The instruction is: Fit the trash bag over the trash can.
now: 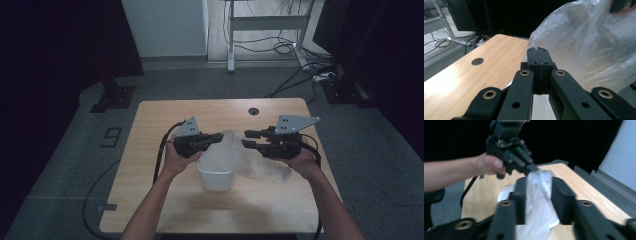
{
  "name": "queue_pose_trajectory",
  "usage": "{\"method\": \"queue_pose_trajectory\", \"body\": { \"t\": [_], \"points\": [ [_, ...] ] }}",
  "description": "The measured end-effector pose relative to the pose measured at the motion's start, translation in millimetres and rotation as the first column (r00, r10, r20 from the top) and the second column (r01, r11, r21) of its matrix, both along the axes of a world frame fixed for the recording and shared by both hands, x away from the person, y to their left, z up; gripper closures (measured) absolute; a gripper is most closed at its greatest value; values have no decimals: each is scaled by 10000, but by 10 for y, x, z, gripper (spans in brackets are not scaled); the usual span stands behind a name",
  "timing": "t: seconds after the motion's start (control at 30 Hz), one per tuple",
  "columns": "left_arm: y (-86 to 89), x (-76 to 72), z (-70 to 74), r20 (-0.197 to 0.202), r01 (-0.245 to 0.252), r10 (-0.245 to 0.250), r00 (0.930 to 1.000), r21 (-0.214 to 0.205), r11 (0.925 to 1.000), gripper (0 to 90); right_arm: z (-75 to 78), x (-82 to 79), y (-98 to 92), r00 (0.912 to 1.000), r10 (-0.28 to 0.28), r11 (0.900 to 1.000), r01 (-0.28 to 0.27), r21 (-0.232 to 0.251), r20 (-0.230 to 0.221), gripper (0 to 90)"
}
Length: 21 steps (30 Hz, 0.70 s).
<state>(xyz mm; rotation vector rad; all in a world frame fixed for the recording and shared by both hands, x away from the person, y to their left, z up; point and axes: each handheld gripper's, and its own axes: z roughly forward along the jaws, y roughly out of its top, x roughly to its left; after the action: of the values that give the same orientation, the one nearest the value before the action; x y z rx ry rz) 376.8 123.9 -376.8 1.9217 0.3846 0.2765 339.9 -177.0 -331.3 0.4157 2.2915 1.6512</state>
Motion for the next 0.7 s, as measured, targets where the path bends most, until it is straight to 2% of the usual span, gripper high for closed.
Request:
{"method": "queue_pose_trajectory", "body": {
  "t": [0.13, 0.3, 0.4, 0.57, 0.7],
  "points": [
    [63, -20, -20, 19, -140, 140, 9999, -211, 9997, 900, 34, -16, -56, 9995, -319, 9987, 317, 411, 56, 589],
    [174, -48, -33, 51, -342, 345, 9994, -489, 9982, 900, 91, -67, -191, 9961, -877, 9904, 867, 1072, 43, 499],
    [232, -55, -61, -18, -481, 481, 9988, -610, 9970, 900, 99, -108, -276, 9945, -1049, 9868, 1038, 1247, 19, 470],
    [257, -56, -91, -91, -560, 555, 9984, -683, 9961, 900, 32, -192, -426, 9916, -1275, 9783, 1294, 1618, -218, 412],
    [267, -63, -97, -53, -565, 563, 9984, -669, 9962, 900, -88, -294, -601, 9867, -1553, 9656, 1618, 2034, -478, 368]
  ]
}}
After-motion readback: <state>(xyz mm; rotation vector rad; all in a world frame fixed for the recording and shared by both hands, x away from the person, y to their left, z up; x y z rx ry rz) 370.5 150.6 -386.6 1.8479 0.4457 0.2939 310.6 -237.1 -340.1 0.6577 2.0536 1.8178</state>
